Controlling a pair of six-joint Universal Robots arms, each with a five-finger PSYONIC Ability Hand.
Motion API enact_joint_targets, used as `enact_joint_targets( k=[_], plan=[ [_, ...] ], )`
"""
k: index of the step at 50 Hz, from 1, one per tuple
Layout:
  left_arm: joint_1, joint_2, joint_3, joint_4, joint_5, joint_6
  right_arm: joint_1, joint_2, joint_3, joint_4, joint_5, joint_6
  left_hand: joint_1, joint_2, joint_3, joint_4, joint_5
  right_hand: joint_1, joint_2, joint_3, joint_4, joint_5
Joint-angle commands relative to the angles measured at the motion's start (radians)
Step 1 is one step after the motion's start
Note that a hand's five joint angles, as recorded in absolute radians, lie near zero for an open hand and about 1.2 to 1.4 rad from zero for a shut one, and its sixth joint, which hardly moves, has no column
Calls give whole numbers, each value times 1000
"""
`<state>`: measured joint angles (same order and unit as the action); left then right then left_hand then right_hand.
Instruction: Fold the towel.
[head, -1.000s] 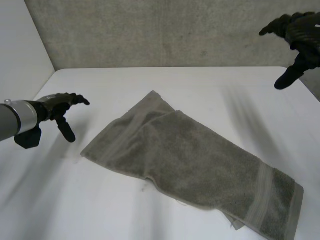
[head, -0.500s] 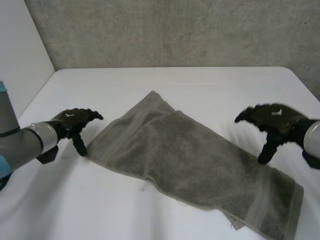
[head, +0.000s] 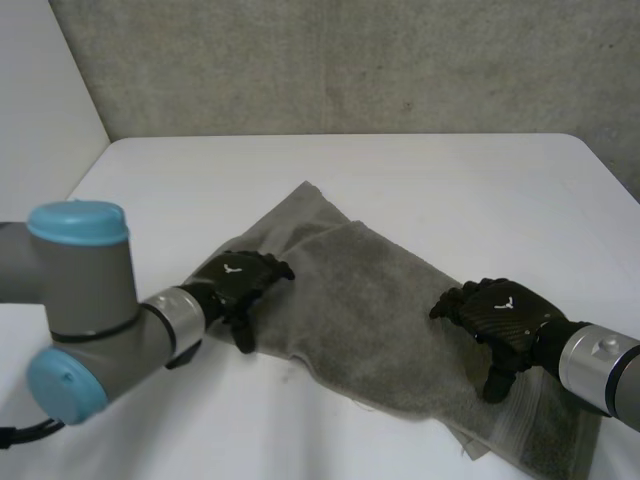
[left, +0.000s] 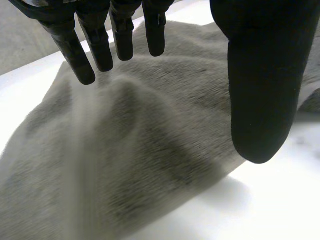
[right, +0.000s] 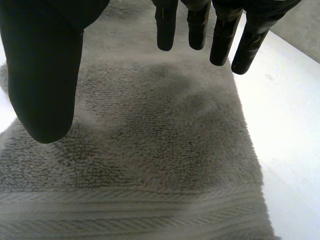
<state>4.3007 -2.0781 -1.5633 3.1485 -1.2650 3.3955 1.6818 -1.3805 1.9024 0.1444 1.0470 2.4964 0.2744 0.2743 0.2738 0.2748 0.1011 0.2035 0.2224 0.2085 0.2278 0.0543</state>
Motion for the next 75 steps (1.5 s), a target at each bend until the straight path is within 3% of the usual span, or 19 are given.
enact_joint_targets(
  k=[1,8,19,53,55,57,58,59,63,65,67,75],
  plan=[
    [-133,0,-7,64,-85,-45,13,1,6,-8,2,1,36,36,37,36,35,-16,-35,-21,-40,-41],
    [-190,-34,17,140,-123,-33,12,3,9,-9,1,1,94,94,95,94,93,-16,-35,-21,-40,-41],
    [-208,-131,86,142,-165,-28,12,1,23,-16,5,-1,218,218,219,218,217,-16,-35,-21,-40,-41],
    [-251,-132,69,143,-168,-27,12,12,37,-39,5,-4,241,241,242,241,240,-16,-35,-21,-40,-41],
    [-251,-135,77,148,-166,-27,12,15,37,-40,5,-4,309,309,310,309,308,-16,-35,-21,-40,-41],
    [-251,-154,100,157,-163,-27,12,24,37,-40,5,-7,808,808,809,808,807,-13,-32,-18,-37,-38],
    [-251,-154,100,157,-163,-27,12,24,37,-40,5,-7,811,811,812,811,810,-13,-32,-18,-37,-38],
    [-251,-168,121,168,-163,-27,12,26,35,-42,5,-8,1116,1116,1117,1116,1115,-7,-26,-12,-31,-32],
    [-248,-188,184,182,-174,-28,12,34,29,-42,15,-7,1122,1122,1122,1121,1121,81,62,76,57,56],
    [-237,-175,233,179,-197,-30,13,35,21,-40,40,4,1122,1122,1122,1121,1121,297,278,292,273,272],
    [-237,-159,249,177,-214,-30,16,34,21,-40,57,16,1122,1122,1122,1121,1121,348,329,343,323,323],
    [-214,-45,247,174,-249,-28,145,-15,33,-14,126,168,1122,1122,1122,1121,1121,263,244,258,239,238]
  ],
)
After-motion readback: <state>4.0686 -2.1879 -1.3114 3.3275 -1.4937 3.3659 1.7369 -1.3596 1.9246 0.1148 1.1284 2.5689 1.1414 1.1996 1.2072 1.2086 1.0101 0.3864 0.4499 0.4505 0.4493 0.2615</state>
